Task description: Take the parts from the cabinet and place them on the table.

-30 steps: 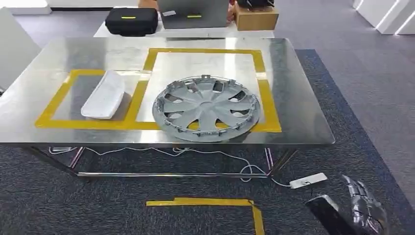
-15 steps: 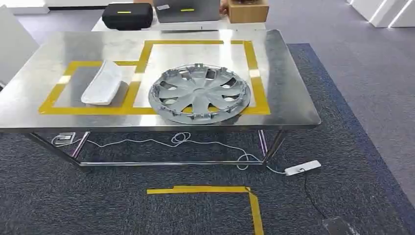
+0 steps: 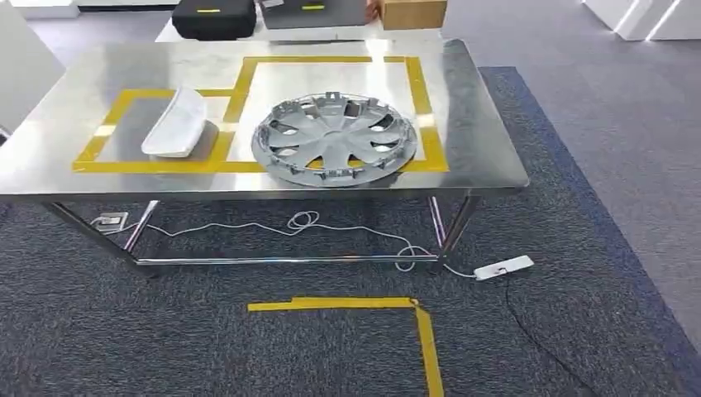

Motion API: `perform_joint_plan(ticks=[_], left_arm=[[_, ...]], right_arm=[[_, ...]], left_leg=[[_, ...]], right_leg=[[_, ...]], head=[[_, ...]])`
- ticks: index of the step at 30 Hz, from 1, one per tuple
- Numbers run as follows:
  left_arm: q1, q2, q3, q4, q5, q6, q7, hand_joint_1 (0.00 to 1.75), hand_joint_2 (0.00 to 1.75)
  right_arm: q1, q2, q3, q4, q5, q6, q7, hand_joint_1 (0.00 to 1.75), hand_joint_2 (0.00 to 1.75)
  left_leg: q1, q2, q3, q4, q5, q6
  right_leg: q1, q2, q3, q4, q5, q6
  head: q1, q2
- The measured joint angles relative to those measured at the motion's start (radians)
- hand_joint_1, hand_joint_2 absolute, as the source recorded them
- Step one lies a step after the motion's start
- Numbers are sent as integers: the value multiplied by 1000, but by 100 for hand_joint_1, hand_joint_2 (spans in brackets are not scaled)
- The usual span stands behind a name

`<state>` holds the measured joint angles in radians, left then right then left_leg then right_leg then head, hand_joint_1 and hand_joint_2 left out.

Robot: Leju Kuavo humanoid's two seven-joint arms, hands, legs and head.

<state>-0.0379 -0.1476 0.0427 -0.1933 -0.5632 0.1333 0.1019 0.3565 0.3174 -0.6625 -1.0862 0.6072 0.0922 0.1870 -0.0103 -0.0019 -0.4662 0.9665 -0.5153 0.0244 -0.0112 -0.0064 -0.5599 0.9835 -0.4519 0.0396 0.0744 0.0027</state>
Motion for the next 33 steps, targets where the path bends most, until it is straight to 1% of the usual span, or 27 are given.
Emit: perform_joint_plan(ticks=[1, 2, 4, 5, 6, 8, 9, 10, 11, 12, 13, 14, 15, 17, 18, 20, 21, 22, 23, 24, 25, 26, 27, 29, 30, 32, 33], left_arm=[[-15, -2, 5, -16, 25, -32, -2, 0, 0], [-28, -2, 6, -34, 48, -50, 1, 0, 0], [-37, -2, 6, -49, 73, -58, 8, 0, 0], [-44, -3, 6, -61, 101, -57, 9, 0, 0], [-50, -3, 6, -64, 127, -50, 7, 0, 0], [-52, -2, 6, -64, 143, -44, 1, 0, 0], [-54, -1, 5, -64, 180, -28, -12, 0, 0], [-54, 0, 4, -64, 203, -19, -21, 0, 0], [-54, 0, 4, -64, 220, -14, -29, 0, 0], [-55, 0, 4, -64, 231, -11, -34, 0, 0], [-56, 0, 3, -66, 236, -9, -37, 0, 0], [-56, 0, 3, -66, 241, -6, -39, 0, 0], [-56, 1, 3, -66, 246, -4, -41, 0, 0], [-54, 2, 3, -66, 262, -2, -48, 0, 0], [-51, 5, 3, -66, 271, -2, -50, 0, 0], [-43, 6, 13, -66, 343, -5, -61, 0, 0], [-39, 10, 25, -66, 381, -8, -70, 0, 0], [-37, 10, 35, -66, 408, -11, -74, 0, 0], [-35, 13, 40, -66, 421, -15, -78, 0, 0], [-33, 15, 45, -67, 432, -18, -82, 0, 0], [-32, 16, 51, -68, 439, -20, -83, 0, 0], [-31, 18, 56, -69, 445, -20, -84, 0, 0], [-31, 18, 58, -71, 449, -20, -84, 0, 0], [-32, 19, 59, -78, 450, -20, -85, 0, 0], [-32, 20, 62, -79, 451, -20, -86, 0, 0], [-29, 22, 66, -79, 453, -20, -86, 0, 0], [-23, 22, 67, -79, 461, -20, -86, 0, 0]], right_arm=[[-14, 2, -23, 26, 26, 18, -9, 0, 0], [-26, 8, -42, 45, 40, 29, -20, 0, 0], [-42, 9, -61, 67, 54, 44, -39, 0, 0], [-63, 9, -82, 93, 69, 48, -61, 0, 0], [-82, 9, -101, 119, 86, 47, -87, 0, 0], [-92, 9, -112, 136, 96, 45, -104, 0, 0], [-119, 6, -141, 183, 120, 38, -141, 0, 0], [-135, 1, -162, 219, 137, 28, -170, 0, 0], [-151, -4, -178, 251, 148, 18, -190, 0, 0], [-167, -10, -191, 283, 157, 10, -202, 0, 0], [-183, -14, -200, 308, 162, 6, -208, 0, 0], [-196, -19, -208, 327, 163, 2, -214, 0, 0], [-206, -21, -217, 349, 166, -1, -216, 0, 0], [-221, -29, -234, 394, 174, -11, -220, 0, 0], [-227, -31, -241, 415, 178, -14, -221, 0, 0], [-241, -38, -245, 451, 201, -27, -225, 0, 0], [-248, -43, -245, 474, 213, -36, -227, 0, 0], [-255, -51, -245, 493, 222, -49, -232, 0, 0], [-263, -56, -245, 518, 229, -58, -238, 0, 0], [-271, -64, -245, 539, 234, -67, -247, 0, 0], [-278, -69, -245, 556, 236, -73, -256, 0, 0], [-285, -74, -245, 576, 237, -78, -264, 0, 0], [-290, -79, -245, 589, 239, -82, -269, 0, 0], [-296, -86, -245, 607, 240, -83, -272, 0, 0], [-301, -92, -245, 615, 240, -83, -272, 0, 0], [-304, -96, -245, 632, 241, -84, -274, 0, 0], [-304, -100, -246, 642, 241, -86, -282, 0, 0]], left_leg=[[7, 8, -10, -9, 13, 10], [6, 4, -24, -12, 24, 21], [5, 5, -38, -9, 34, 24], [3, 7, -53, -6, 45, 26], [0, 12, -68, -5, 55, 26], [-2, 15, -76, -3, 61, 26], [-3, 20, -100, 2, 76, 25], [-3, 21, -116, 8, 86, 24], [-3, 21, -133, 14, 95, 22], [-3, 19, -148, 21, 103, 19], [-5, 18, -156, 28, 112, 14], [-7, 18, -162, 33, 121, 10], [-6, 19, -160, 28, 134, 5], [-2, 17, -166, 24, 156, -7], [1, 13, -174, 30, 141, -15], [6, 9, -200, 115, 12, -30], [9, 9, -215, 196, -53, -36], [11, 9, -225, 273, -96, -40], [14, 9, -227, 334, -106, -44], [18, 8, -213, 355, -78, -47], [22, 8, -186, 339, -39, -48], [27, 9, -135, 282, 4, -50], [31, 8, -70, 199, 15, -52], [28, 1, 65, -1, -46, -45], [25, 1, 55, 1, -49, -31], [14, 2, 37, 6, -33, -16], [17, 7, 24, 0, -18, -3]], right_leg=[[-3, 3, -11, 13, -27, 3], [-3, 4, -31, 49, -78, 6], [-3, 5, -53, 114, -134, 8], [-3, 5, -75, 195, -185, 11], [-3, 5, -91, 264, -213, 13], [-3, 5, -95, 292, -217, 14], [-2, 5, -73, 301, -184, 13], [-2, 5, -33, 256, -138, 12], [-1, 5, 20, 184, -98, 10], [-1, 5, 83, 93, -81, 7], [2, 5, 140, -3, -118, 2], [3, 5, 167, -50, -126, -3], [6, 6, 149, -39, -116, -4], [9, 5, 133, -36, -104, -18], [2, -1, 122, -39, -87, -28], [3, -3, 93, -38, -63, -43], [3, -3, 76, -37, -49, -44], [3, -3, 59, -36, -35, -43], [3, -4, 43, -33, -22, -42], [3, -6, 27, -28, -8, -40], [2, -6, 7, -22, 4, -37], [1, -6, -16, -14, 15, -32], [0, -5, -34, -6, 24, -26], [2, -6, -57, 11, 39, -12], [1, -7, -58, 9, 53, -5], [-7, -7, -65, 2, 78, 6], [-9, -4, -70, 2, 81, 13]], head=[[2, 0], [7, 0], [10, 0], [11, 0], [10, 0], [10, 0], [9, 0], [10, 0], [10, 0], [10, 0], [11, 0], [9, 0], [10, 0], [12, 0], [10, 0], [5, 0], [5, 0], [5, 0], [5, 0], [4, 0], [3, 0], [4, 0], [3, 0], [5, 0], [5, 0], [3, 0], [2, 0]])
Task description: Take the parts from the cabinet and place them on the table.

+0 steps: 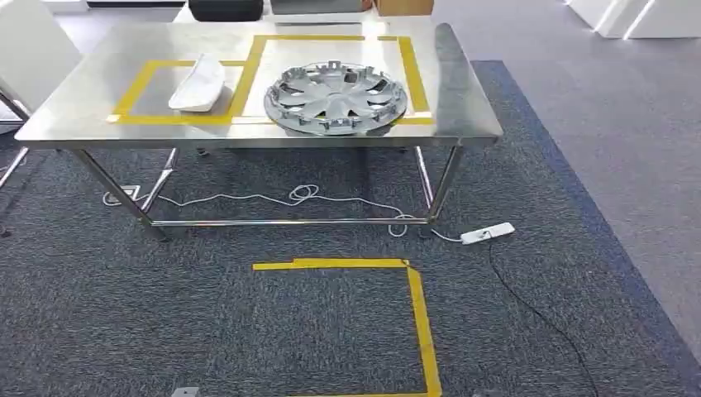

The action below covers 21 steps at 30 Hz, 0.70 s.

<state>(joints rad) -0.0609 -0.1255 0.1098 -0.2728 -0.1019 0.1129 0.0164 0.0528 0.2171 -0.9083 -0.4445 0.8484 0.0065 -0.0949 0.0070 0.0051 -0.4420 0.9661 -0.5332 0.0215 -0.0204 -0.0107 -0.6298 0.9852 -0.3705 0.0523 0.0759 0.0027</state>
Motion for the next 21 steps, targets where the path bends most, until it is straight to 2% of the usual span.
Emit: perform_joint_plan(ticks=[1, 2, 3, 4, 5, 6, 7, 8, 9, 10, 11, 12, 14, 15, 16, 17, 18, 19, 20, 21], left_arm=[[1, 1, 3, 0, 5, 0, 0, 0, 0], [3, 2, 5, -1, 15, 2, 0, 0, 0], [5, 3, 6, -2, 23, 2, -2, 0, 0], [7, 4, 6, -2, 27, 2, -5, 0, 0], [10, 4, 6, -3, 41, 2, -9, 0, 0], [12, 4, 7, -3, 56, 1, -13, 0, 0], [15, 4, 8, -3, 72, 1, -17, 0, 0], [17, 4, 10, -4, 81, 0, -18, 0, 0], [17, 4, 12, -4, 90, 0, -19, 0, 0], [17, 2, 12, -5, 104, 0, -21, 0, 0], [18, -1, 13, -9, 116, 0, -23, 0, 0], [18, -3, 13, -12, 132, 1, -25, 0, 0], [16, -3, 14, -12, 159, 5, -32, 0, 0], [20, -3, 14, -12, 172, 9, -35, 0, 0], [22, -1, 15, -12, 186, 13, -37, 0, 0], [26, -1, 15, -12, 200, 18, -40, 0, 0], [28, -1, 15, -12, 210, 20, -42, 0, 0], [27, -1, 15, -12, 217, 21, -43, 0, 0], [27, -1, 15, -12, 224, 21, -46, 0, 0], [27, -1, 16, -12, 231, 21, -49, 0, 0]], right_arm=[[0, -3, 0, 10, 0, -2, -7, 0, 0], [0, -8, 0, 23, 0, -6, -16, 0, 0], [-1, -10, 0, 33, -1, -10, -24, 0, 0], [-6, -14, 0, 39, -2, -11, -29, 0, 0], [-13, -18, 0, 53, -3, -11, -37, 0, 0], [-19, -24, 0, 65, -6, -11, -44, 0, 0], [-24, -28, 0, 79, -8, -11, -50, 0, 0], [-29, -35, 0, 88, -11, -11, -53, 0, 0], [-33, -37, 0, 97, -12, -11, -56, 0, 0], [-39, -44, 0, 105, -14, -11, -58, 0, 0], [-46, -48, 0, 110, -17, -11, -61, 0, 0], [-56, -51, -1, 120, -23, -13, -62, 0, 0], [-63, -53, -4, 138, -32, -17, -65, 0, 0], [-60, -55, -7, 145, -32, -17, -65, 0, 0], [-62, -57, -10, 155, -34, -17, -65, 0, 0], [-62, -59, -11, 159, -34, -19, -64, 0, 0], [-62, -60, -12, 161, -35, -18, -64, 0, 0], [-63, -60, -14, 164, -35, -18, -65, 0, 0], [-63, -60, -15, 169, -35, -18, -66, 0, 0], [-64, -61, -17, 172, -35, -18, -67, 0, 0]], left_leg=[[0, 7, -13, 1, 12, 11], [-2, 6, -31, 1, 26, 21], [-6, 6, -49, 2, 40, 25], [-10, 7, -69, 2, 55, 27], [-15, 7, -88, 4, 70, 28], [-19, 10, -108, 7, 84, 29], [-21, 11, -128, 11, 96, 29], [-22, 12, -150, 18, 108, 28], [-22, 11, -166, 24, 117, 27], [-22, 9, -174, 30, 128, 25], [-27, 8, -181, 34, 136, 20], [-27, 11, -185, 35, 150, 16], [-21, 12, -190, 27, 174, 5], [-24, 11, -192, 26, 185, -2], [-20, 4, -201, 36, 161, -7], [-18, 1, -211, 77, 84, -14], [-14, 1, -223, 143, 13, -20], [-10, 1, -236, 225, -45, -26], [-8, 1, -244, 295, -73, -30], [-5, 1, -240, 343, -65, -34]], right_leg=[[-3, 3, -12, 18, -46, 1], [-2, 6, -30, 71, -118, 2], [-1, 7, -53, 149, -187, 2], [1, 8, -68, 231, -240, 2], [2, 8, -72, 296, -260, 0], [4, 8, -62, 326, -243, -3], [7, 8, -35, 321, -203, -6], [13, 8, 14, 281, -154, -12], [18, 8, 70, 218, -132, -18], [23, 8, 155, 112, -148, -27], [29, 6, 228, 5, -192, -32], [26, 6, 253, -61, -215, -32], [33, 9, 237, -51, -204, -39], [30, 7, 228, -56, -189, -47], [25, -4, 219, -56, -175, -53], [23, -1, 202, -56, -161, -63], [23, -1, 187, -54, -148, -62], [23, -3, 169, -52, -135, -62], [23, -5, 151, -48, -122, -62], [23, -7, 129, -41, -110, -60]], head=[[0, 0], [6, 0], [7, 0], [7, 0], [8, 0], [6, 0], [6, 0], [6, 0], [8, 0], [8, 0], [9, 0], [6, 0], [7, 0], [6, 0], [6, 0], [3, 0], [-5, 0], [-3, 0], [-5, 0], [-5, 0]])
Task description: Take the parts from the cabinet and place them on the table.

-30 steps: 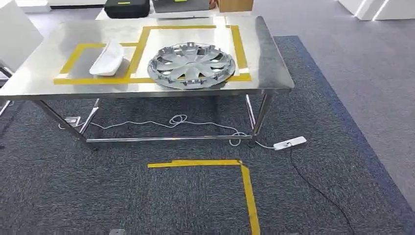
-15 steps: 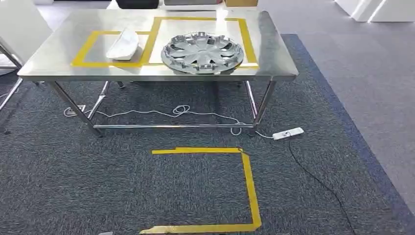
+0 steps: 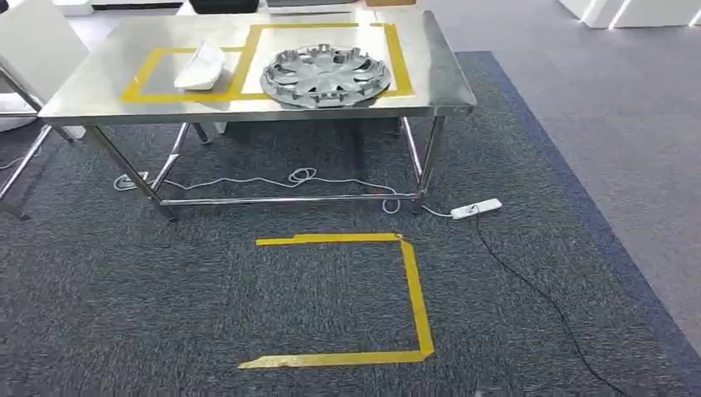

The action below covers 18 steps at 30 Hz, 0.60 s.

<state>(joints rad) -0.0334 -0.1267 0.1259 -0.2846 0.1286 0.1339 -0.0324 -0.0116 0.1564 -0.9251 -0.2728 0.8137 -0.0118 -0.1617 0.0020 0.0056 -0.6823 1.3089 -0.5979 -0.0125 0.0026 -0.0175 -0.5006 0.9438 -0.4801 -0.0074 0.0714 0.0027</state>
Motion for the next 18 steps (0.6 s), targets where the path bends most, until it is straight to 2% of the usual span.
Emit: perform_joint_plan(ticks=[1, 2, 3, 4, 5, 6, 8, 9, 10, 11, 12, 13, 14, 15, 16, 17, 18], left_arm=[[0, 0, 0, 0, 1, 0, -1, 0, 0], [0, 0, 0, 0, 4, 0, -2, 0, 0], [-1, 1, 1, 0, 5, 0, -2, 0, 0], [-2, 1, 1, 0, 7, 0, -3, 0, 0], [-4, 0, 1, 0, 10, 0, -3, 0, 0], [-5, 0, 2, 0, 17, 0, -6, 0, 0], [-4, 0, 3, 0, 25, 1, -6, 0, 0], [0, 0, 4, 1, 27, 1, -6, 0, 0], [-2, 0, 5, 2, 29, 2, -6, 0, 0], [-4, 0, 5, 2, 32, 6, -6, 0, 0], [-3, 2, 6, 2, 35, 11, -8, 0, 0], [-2, 2, 6, 2, 37, 15, -10, 0, 0], [-1, 2, 6, 2, 39, 18, -11, 0, 0], [-1, 3, 6, 2, 40, 19, -12, 0, 0], [-1, 3, 6, 2, 40, 20, -13, 0, 0], [-1, 3, 6, 2, 42, 22, -13, 0, 0], [-1, 3, 6, 2, 42, 25, -13, 0, 0]], right_arm=[[-2, 0, 0, 3, 0, 0, 0, 0, 0], [-3, 0, -1, 5, 0, 0, -1, 0, 0], [-5, 0, -1, 7, 0, 0, -1, 0, 0], [-6, 0, -1, 8, 0, 0, -2, 0, 0], [-5, -3, -1, 8, 0, 0, -3, 0, 0], [-5, -3, -1, 11, 1, 0, -5, 0, 0], [-7, -5, -1, 14, 3, 0, -8, 0, 0], [-5, -5, -1, 15, 3, 0, -8, 0, 0], [-4, -6, -2, 18, 3, 0, -8, 0, 0], [-5, -7, -2, 20, 3, 0, -8, 0, 0], [-4, -7, -2, 22, 3, 0, -9, 0, 0], [-4, -7, -2, 22, 3, 0, -9, 0, 0], [-5, -7, -2, 22, 3, 1, -11, 0, 0], [-6, -7, -2, 23, 3, 2, -11, 0, 0], [-5, -7, -2, 24, 4, 2, -11, 0, 0], [-4, -7, -2, 24, 4, 2, -11, 0, 0], [-4, -8, -2, 26, 4, 2, -11, 0, 0]], left_leg=[[3, 0, 20, 0, 35, -2], [6, 0, 54, -35, 74, -4], [10, 0, 109, -105, 104, -6], [12, -1, 175, -193, 103, -8], [12, -4, 231, -280, 55, -8], [6, -7, 249, -325, 38, 7], [-2, -6, 232, -318, 48, 24], [-4, -4, 220, -323, 61, 36], [1, 3, 207, -326, 76, 48], [-1, 3, 189, -327, 89, 56], [-2, 3, 169, -327, 101, 59], [-5, 3, 153, -327, 109, 61], [-8, 3, 135, -327, 123, 62], [-11, 4, 119, -325, 135, 62], [-14, 5, 104, -324, 147, 61], [-17, 7, 88, -323, 158, 60], [-18, 6, 76, -320, 169, 59]], right_leg=[[-1, -1, -15, 9, 11, 2], [-2, -1, -40, 20, 21, 5], [-4, -1, -63, 32, 30, 10], [-4, 1, -79, 43, 37, 16], [-1, 1, -93, 52, 42, 22], [-1, 1, -100, 58, 49, 30], [-7, -1, -104, 55, 70, 42], [-9, 0, -109, 52, 81, 51], [-14, 4, -120, 60, 70, 54], [-13, 7, -136, 88, 6, 56], [-13, 11, -159, 153, -71, 59], [-13, 13, -173, 224, -126, 61], [-13, 14, -185, 299, -158, 61], [-12, 14, -190, 353, -149, 58], [-12, 14, -184, 381, -107, 56], [-11, 14, -159, 372, -50, 51], [-8, 14, -109, 317, -9, 45]], head=[[0, 0], [0, 0], [0, 0], [0, 0], [-2, 0], [0, 0], [0, 0], [-2, 0], [-7, 0], [-2, 0], [3, 0], [5, 0], [6, 0], [5, 0], [6, 0], [4, 0], [6, 0]])
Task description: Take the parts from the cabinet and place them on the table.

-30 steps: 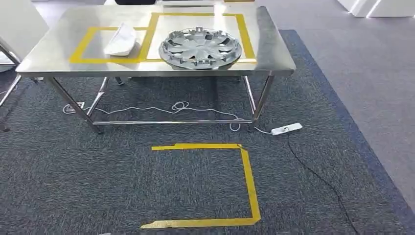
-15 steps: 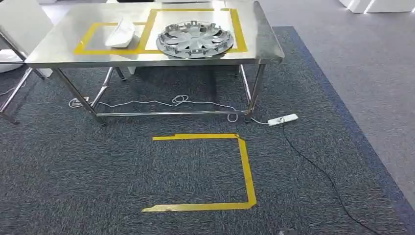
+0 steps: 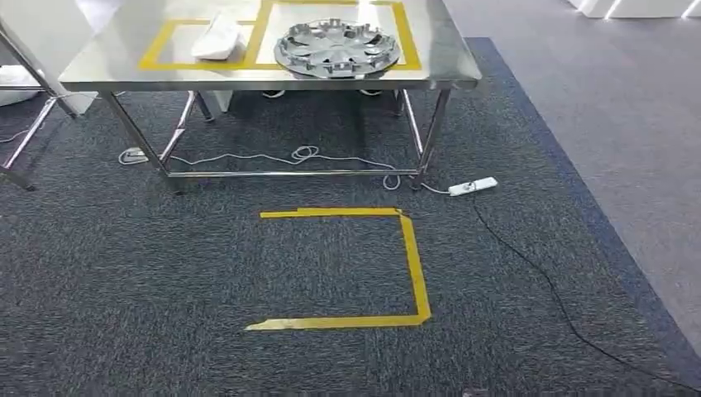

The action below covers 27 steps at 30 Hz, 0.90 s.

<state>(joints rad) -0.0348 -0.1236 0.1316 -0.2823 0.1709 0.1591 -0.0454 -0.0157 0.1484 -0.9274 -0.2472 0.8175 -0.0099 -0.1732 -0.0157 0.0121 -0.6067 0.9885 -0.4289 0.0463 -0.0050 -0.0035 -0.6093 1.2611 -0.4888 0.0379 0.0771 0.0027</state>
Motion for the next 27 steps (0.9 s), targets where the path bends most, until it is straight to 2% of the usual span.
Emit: perform_joint_plan(ticks=[1, 2, 3, 4, 5, 6, 7, 8, 9, 10, 11, 12, 13, 14, 16, 17, 18, 20, 22, 27], left_arm=[[0, 0, 0, 0, 0, 3, 0, 0, 0], [0, -1, 0, 0, 0, 7, 0, 0, 0], [-1, -1, 0, 0, 1, 8, 0, 0, 0], [-2, -1, 0, 0, 3, 8, 0, 0, 0], [-4, 0, 0, 0, 8, 9, 0, 0, 0], [-3, 0, 0, 0, 10, 9, 0, 0, 0], [-2, 2, 2, 0, 12, 10, 0, 0, 0], [0, 2, 3, 1, 14, 10, 0, 0, 0], [1, 2, 5, 2, 18, 10, 0, 0, 0], [1, 3, 9, 2, 18, 10, 0, 0, 0], [1, 3, 10, 3, 20, 10, 0, 0, 0], [1, 3, 12, 4, 21, 10, 0, 0, 0], [1, 3, 14, 5, 22, 11, 0, 0, 0], [2, 3, 16, 6, 25, 11, 0, 0, 0], [2, 5, 17, 6, 30, 11, 0, 0, 0], [1, 6, 18, 6, 31, 11, 0, 0, 0], [2, 7, 18, 10, 34, 11, 0, 0, 0], [3, 7, 18, 12, 35, 10, 0, 0, 0], [3, 8, 19, 14, 39, 11, 0, 0, 0], [0, 8, 21, 16, 42, 13, 0, 0, 0]], right_arm=[[-1, 0, 0, 0, 0, 0, 0, 0, 0], [-2, -2, 0, 0, 0, 1, 0, 0, 0], [-5, -4, 0, 0, 0, 2, -1, 0, 0], [-10, -4, 0, 2, 0, 3, -2, 0, 0], [-13, -4, 0, 3, 0, 4, -3, 0, 0], [-12, -4, 0, 3, 0, 5, -4, 0, 0], [-8, -5, 0, 6, 0, 6, -5, 0, 0], [-6, -6, 0, 6, 0, 6, -5, 0, 0], [-5, -6, -1, 6, -2, 4, -6, 0, 0], [-5, -6, -1, 6, -1, 6, -6, 0, 0], [-4, -6, -2, 7, -1, 6, -7, 0, 0], [-4, -6, -2, 7, -1, 6, -7, 0, 0], [-2, -6, -2, 7, -1, 6, -7, 0, 0], [-2, -6, -2, 7, -2, 6, -8, 0, 0], [-3, -6, -3, 8, -5, 6, -11, 0, 0], [-2, -6, -3, 8, -9, 6, -13, 0, 0], [-4, -6, -4, 10, -11, 6, -15, 0, 0], [-5, -6, -5, 11, -13, 6, -15, 0, 0], [-6, -6, -6, 11, -15, 6, -15, 0, 0], [-7, -6, -7, 11, -16, 10, -15, 0, 0]], left_leg=[[0, 0, -7, 1, 7, -3], [-1, 0, -6, 2, 15, -6], [-5, -1, -7, 6, 20, -10], [-5, 1, -10, 8, 27, -15], [-2, 3, -14, 5, 36, -22], [-1, 3, -14, 3, 40, -28], [-2, 0, -18, 10, 38, -35], [0, -5, -26, 33, 1, -44], [4, -5, -41, 86, -53, -51], [9, -5, -66, 168, -107, -58], [11, -5, -92, 251, -143, -62], [13, -5, -107, 311, -159, -65], [14, -5, -98, 317, -149, -66], [16, -5, -70, 279, -121, -66], [17, -5, 31, 103, -43, -62], [17, -6, 63, 40, -48, -54], [13, -7, 68, 33, -50, -45], [12, -6, 67, 19, -56, -34], [13, -7, 59, 19, -53, -37], [9, -7, 59, 20, -54, -29]], right_leg=[[5, 0, 68, -88, 3, -7], [10, -1, 150, -203, -38, -16], [11, -2, 214, -297, -69, -18], [12, -2, 218, -333, -93, -18], [13, -1, 212, -333, -95, -28], [14, -1, 210, -334, -91, -34], [4, -4, 207, -339, -78, -40], [4, -4, 203, -338, -73, -47], [5, -7, 199, -338, -69, -52], [6, -8, 194, -337, -63, -54], [6, -9, 188, -334, -60, -54], [6, -9, 181, -329, -58, -53], [6, -9, 175, -324, -57, -52], [6, -9, 171, -319, -57, -52], [5, -8, 178, -307, -61, -48], [5, -8, 170, -303, -64, -44], [9, -6, 157, -297, -64, -39], [10, -6, 160, -296, -64, -29], [12, -6, 154, -289, -66, -38], [9, -5, 144, -296, -62, -32]], head=[[0, 0], [0, 0], [0, 0], [-2, 0], [-2, 0], [-1, 0], [0, 0], [-4, 0], [-8, 0], [-7, 0], [-8, 0], [-8, 0], [-8, 0], [-8, 0], [-8, 0], [-8, 0], [-7, 0], [-8, 0], [-6, 0], [-5, 0]])
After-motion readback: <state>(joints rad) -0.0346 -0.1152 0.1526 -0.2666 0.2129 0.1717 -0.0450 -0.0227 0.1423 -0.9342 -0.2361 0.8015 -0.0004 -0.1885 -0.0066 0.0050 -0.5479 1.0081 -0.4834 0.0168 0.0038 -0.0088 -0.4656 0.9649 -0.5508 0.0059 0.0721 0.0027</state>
